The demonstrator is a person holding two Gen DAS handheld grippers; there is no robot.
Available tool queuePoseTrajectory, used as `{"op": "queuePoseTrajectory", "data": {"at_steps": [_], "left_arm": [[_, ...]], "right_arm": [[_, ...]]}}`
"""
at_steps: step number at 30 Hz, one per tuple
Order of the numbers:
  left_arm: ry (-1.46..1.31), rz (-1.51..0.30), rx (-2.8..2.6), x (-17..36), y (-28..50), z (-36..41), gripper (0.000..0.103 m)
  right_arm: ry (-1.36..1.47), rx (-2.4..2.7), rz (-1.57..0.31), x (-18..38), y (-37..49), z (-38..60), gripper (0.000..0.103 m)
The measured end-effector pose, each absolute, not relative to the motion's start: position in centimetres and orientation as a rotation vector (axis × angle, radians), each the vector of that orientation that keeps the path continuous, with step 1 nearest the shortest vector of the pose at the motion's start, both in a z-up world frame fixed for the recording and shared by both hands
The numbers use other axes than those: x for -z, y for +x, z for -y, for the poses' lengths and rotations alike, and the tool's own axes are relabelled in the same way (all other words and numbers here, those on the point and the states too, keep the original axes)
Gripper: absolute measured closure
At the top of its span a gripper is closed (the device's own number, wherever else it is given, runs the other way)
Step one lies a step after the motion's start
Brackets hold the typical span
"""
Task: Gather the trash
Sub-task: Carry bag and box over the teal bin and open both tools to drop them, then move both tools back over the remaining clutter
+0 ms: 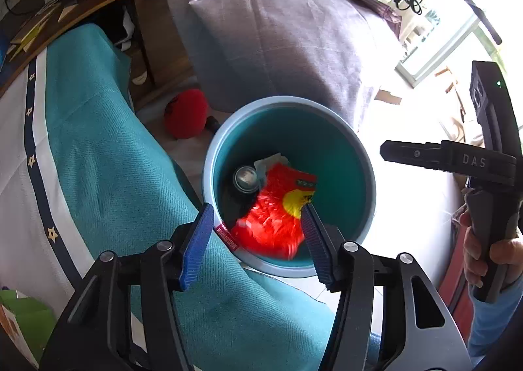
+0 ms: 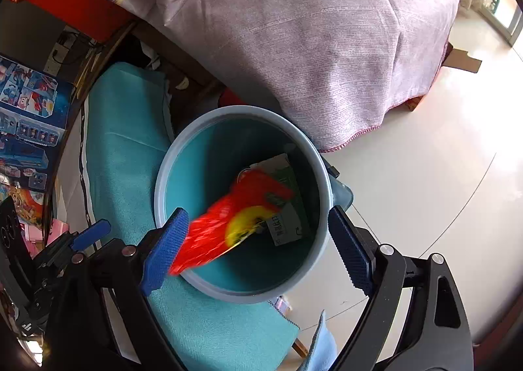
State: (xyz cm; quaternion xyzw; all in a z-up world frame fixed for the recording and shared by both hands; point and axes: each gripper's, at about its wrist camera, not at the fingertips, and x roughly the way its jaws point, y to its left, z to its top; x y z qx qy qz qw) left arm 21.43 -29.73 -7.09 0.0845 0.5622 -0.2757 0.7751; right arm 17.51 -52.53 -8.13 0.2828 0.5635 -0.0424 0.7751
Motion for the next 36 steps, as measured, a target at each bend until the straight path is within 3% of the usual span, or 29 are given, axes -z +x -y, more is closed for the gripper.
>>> {"op": "queuePoseTrajectory", "data": {"at_steps": [5,6,25,36], "left_arm": [[0.159,-1.212,0.583,6.6,21.4,28.8,0.011],[0.158,-1.209,0.579,6.5,21.2,28.7,0.010],[0.094,-1.186,0.483,3.2,16.8,19.9,0.007],[0.043,-1.105,0.345,0.4,13.0,9.6,0.004]], "right_arm": [[0.625,0.096,-1.250,8.6,17.6,52.1,0.015],[0.623,0.099,-1.250,8.5,17.6,51.9,0.015],[0.307,-0.085,-1.176,4.2,17.6,42.2,0.014],[0.259,-0.216,-1.269,2.9,18.5,33.8,0.014]]}}
